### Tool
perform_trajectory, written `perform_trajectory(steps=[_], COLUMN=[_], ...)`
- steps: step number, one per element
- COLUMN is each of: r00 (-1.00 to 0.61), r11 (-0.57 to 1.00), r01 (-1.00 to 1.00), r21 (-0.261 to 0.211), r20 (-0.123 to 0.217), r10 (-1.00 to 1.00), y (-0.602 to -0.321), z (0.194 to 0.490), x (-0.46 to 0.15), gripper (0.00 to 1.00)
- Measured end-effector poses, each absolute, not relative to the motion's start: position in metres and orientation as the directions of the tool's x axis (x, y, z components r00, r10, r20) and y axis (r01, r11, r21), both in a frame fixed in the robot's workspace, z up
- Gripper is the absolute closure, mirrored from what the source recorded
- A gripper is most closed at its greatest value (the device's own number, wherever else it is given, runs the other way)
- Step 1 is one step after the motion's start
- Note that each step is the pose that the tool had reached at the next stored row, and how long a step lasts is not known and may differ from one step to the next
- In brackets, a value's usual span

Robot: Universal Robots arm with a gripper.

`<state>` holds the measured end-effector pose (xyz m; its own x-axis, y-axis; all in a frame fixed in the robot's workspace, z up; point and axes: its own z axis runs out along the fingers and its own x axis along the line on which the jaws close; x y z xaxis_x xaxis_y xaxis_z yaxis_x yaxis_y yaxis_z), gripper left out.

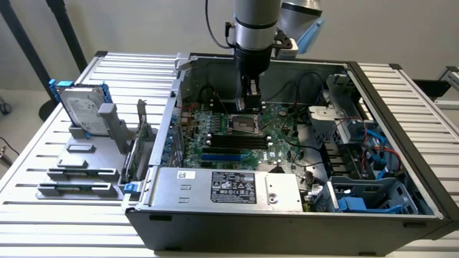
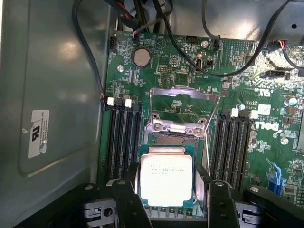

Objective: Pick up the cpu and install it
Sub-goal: 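Place the cpu into insertion slot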

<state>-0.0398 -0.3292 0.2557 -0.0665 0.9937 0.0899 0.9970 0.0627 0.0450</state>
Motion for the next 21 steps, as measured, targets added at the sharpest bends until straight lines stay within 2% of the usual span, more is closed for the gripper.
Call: perform_trajectory(steps=[21], r00=[-0.006], r11=[0.002], r01=[0.999], r21=[0.045], r20=[0.089], r10=[0.996], y=[-0.343], z=[0.230], x=[-0.044], gripper=[0.45])
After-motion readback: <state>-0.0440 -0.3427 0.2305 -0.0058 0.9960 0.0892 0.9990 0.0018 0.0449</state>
